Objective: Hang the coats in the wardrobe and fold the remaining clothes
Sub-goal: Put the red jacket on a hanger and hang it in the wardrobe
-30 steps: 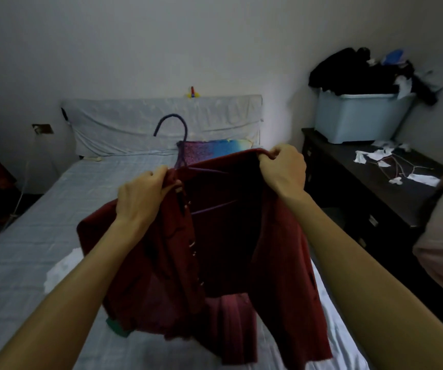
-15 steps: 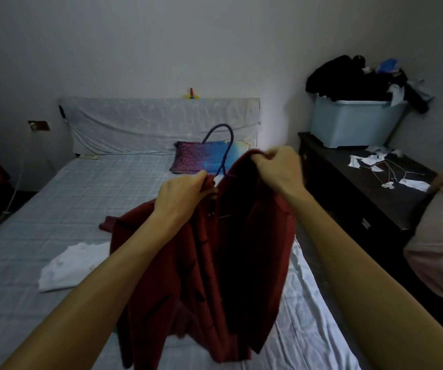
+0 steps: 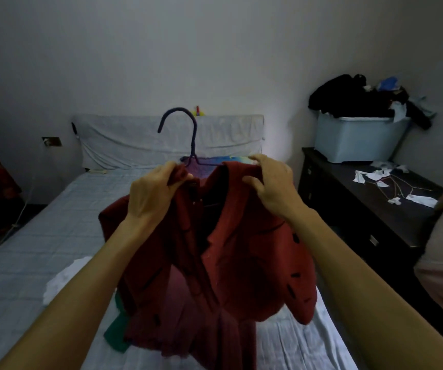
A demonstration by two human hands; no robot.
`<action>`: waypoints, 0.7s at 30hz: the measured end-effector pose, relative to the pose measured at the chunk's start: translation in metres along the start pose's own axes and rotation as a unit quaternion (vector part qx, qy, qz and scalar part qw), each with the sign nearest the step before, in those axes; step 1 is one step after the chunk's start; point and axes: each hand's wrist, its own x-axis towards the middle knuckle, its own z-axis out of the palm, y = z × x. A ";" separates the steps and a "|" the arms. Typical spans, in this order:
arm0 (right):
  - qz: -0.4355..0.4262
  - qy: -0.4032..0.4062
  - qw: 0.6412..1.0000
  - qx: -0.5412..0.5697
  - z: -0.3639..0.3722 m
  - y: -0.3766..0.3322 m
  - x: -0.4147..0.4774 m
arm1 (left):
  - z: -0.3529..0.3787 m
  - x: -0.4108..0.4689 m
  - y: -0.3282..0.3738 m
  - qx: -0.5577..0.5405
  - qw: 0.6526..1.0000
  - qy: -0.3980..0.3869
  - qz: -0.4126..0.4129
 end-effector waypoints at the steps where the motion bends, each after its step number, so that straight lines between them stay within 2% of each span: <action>1: -0.011 -0.007 1.000 -0.015 -0.007 -0.002 0.005 | 0.000 0.003 0.001 -0.004 1.000 0.007 -0.011; 2: -0.012 -0.005 0.999 -0.035 -0.012 -0.005 0.010 | 0.000 0.009 0.004 -0.013 0.999 0.015 -0.027; 4: -0.007 0.055 0.997 -0.062 -0.019 -0.006 0.015 | 0.003 0.020 0.014 -0.035 0.998 0.030 -0.048; 7: -0.009 0.161 0.984 -0.076 -0.030 -0.004 0.013 | 0.006 0.019 0.023 -0.038 0.998 0.048 0.002; 9: -0.003 0.186 0.980 -0.073 -0.037 0.001 0.012 | 0.002 0.011 0.023 -0.100 0.988 0.116 0.025; 11: 0.015 0.197 0.978 -0.072 -0.040 0.006 0.009 | -0.003 0.013 0.020 -0.138 0.970 0.200 -0.010; 12: 0.021 0.202 0.977 -0.069 -0.041 0.008 0.008 | -0.004 0.018 0.018 -0.121 0.970 0.207 -0.035; 13: 0.026 0.204 0.976 -0.065 -0.041 0.009 0.006 | -0.005 0.024 0.015 -0.091 0.978 0.180 -0.052; 15: 0.033 0.204 0.977 -0.061 -0.041 0.008 0.004 | -0.001 0.035 0.007 -0.041 0.996 0.045 -0.062; 17: 0.036 0.211 0.975 -0.060 -0.041 0.007 0.001 | 0.004 0.046 0.001 -0.017 0.996 -0.076 -0.052; 19: 0.044 0.216 0.973 -0.066 -0.046 0.005 -0.001 | 0.005 0.056 0.001 -0.031 0.992 -0.119 -0.024; 21: 0.065 0.201 0.975 -0.060 -0.053 0.009 -0.001 | 0.003 0.062 0.001 -0.064 0.993 -0.097 0.011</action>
